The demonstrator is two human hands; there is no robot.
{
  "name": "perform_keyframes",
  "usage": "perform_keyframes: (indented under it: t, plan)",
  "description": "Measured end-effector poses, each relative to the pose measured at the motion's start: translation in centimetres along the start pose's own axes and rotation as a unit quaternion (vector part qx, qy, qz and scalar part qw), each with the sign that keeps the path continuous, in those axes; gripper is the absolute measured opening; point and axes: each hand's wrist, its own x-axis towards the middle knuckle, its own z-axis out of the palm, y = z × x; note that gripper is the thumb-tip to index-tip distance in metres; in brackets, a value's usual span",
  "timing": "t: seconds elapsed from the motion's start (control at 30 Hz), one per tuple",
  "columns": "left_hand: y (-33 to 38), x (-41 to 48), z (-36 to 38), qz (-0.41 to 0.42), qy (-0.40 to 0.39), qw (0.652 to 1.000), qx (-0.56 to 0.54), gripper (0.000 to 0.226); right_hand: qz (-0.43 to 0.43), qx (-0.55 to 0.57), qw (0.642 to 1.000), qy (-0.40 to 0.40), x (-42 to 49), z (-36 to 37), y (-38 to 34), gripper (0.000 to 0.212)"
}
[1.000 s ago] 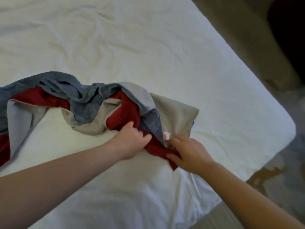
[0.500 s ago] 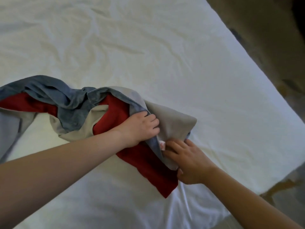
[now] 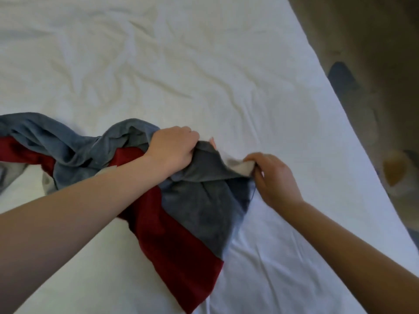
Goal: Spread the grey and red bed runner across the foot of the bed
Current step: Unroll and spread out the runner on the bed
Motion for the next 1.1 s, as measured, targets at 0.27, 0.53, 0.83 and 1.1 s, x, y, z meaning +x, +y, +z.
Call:
perform_keyframes:
  t: [0.27, 0.53, 0.83, 1.1]
  plan:
    - [-0.6, 6.6, -2.3, -0.065, 0.065, 0.996, -0.004, 0.014, 0.214, 0.02, 0.97, 0.116, 10.4, -0.1, 4.2, 0.02]
    - [-0.4, 10.1, -2.8, -0.134, 0.124, 0.982, -0.05, 0.029, 0.214, 0.039, 0.963, 0.157, 14.0, -0.3, 5.2, 0.036]
    - [5.7, 0.2, 1.0, 0.089, 0.121, 0.987, -0.05, 0.023, -0.148, -0.175, 0.973, 0.024, 3.0, 2.0, 2.3, 0.019]
    - [3.4, -10.5, 4.9, 0.194, -0.043, 0.98, -0.01, 0.032, -0.262, -0.142, 0.933, -0.203, -7.2, 4.4, -0.9, 0.042]
